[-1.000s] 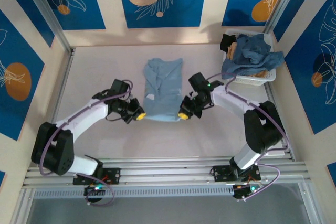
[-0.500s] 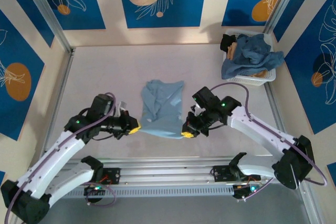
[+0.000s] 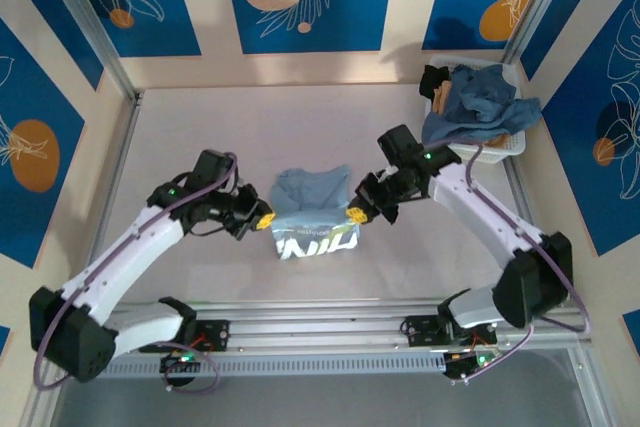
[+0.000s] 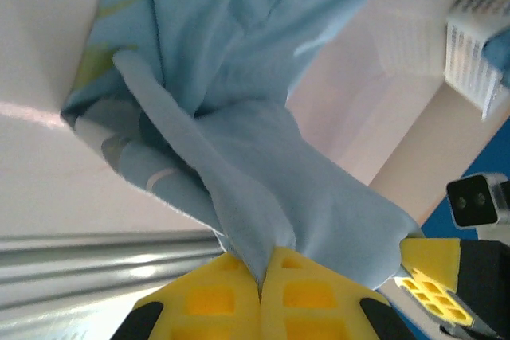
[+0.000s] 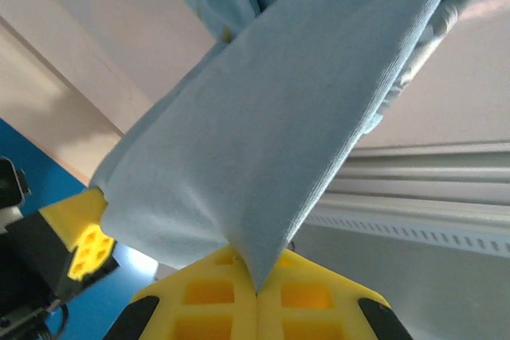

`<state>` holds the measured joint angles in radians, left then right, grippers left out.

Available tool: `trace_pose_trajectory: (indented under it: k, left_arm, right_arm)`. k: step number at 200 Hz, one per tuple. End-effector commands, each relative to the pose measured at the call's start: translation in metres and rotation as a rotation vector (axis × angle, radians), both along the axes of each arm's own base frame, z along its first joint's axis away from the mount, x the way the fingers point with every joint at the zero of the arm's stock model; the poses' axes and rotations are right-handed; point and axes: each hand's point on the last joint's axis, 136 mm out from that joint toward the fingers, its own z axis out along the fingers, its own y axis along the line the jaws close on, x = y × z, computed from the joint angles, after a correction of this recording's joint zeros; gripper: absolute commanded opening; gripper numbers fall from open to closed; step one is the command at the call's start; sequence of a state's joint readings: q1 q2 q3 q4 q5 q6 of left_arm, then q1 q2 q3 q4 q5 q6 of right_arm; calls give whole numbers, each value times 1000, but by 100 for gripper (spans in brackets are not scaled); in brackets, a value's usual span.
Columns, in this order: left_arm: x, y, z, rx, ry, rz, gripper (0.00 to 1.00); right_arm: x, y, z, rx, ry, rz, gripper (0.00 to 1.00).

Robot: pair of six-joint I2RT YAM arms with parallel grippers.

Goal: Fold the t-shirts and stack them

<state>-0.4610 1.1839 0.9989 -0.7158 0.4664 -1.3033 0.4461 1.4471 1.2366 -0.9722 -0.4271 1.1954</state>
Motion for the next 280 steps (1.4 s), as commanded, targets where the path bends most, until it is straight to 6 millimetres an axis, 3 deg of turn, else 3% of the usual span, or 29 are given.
trace_pose_trajectory:
  k: [1,29,59,82,103,123,141,149,165,179,199,215,243,260,280]
  left_arm:
    - [40,6,2,22,32,85,0]
    - [94,2,-26,49,91,91,0]
    - [149,7,-64,97,127,103,0]
    - [181,20,-96,154,163,110,0]
    - [215,30,-94,167,69,139,18]
    - [233,27,-72,164,-39,117,47]
    - [223,33,-46,227,-112,88,65]
    - [212,35,-36,242,-140,81,67]
    - [177,32,-29,223,-126,90,67]
    - [139,15,-28,184,-99,87,64]
    - [89,-18,-31,121,-36,113,59]
    - [62,-37,-39,83,10,188,56]
    - [45,-74,-52,-3,66,317,68]
    - [45,-94,-63,-41,97,388,76]
    - [50,-119,-77,-82,144,439,78]
  right_arm:
    - [37,4,2,54,15,-22,0]
    - [104,10,-16,59,0,-36,0]
    - [165,21,-52,41,52,-29,0]
    - [201,27,-75,32,36,-23,28]
    - [221,26,-84,12,-2,-22,48]
    - [233,21,-71,-2,-101,-4,61]
    - [232,8,-50,-55,-202,13,64]
    - [227,2,-45,-72,-225,16,65]
    - [210,-5,-33,-88,-268,25,65]
    - [188,-8,-32,-89,-293,40,62]
    - [159,-8,-34,-67,-307,46,46]
    - [138,-9,-42,-56,-303,42,37]
    - [114,-15,-54,-43,-289,35,39]
    - [107,-19,-57,-33,-276,35,45]
    - [100,-23,-53,-34,-277,41,48]
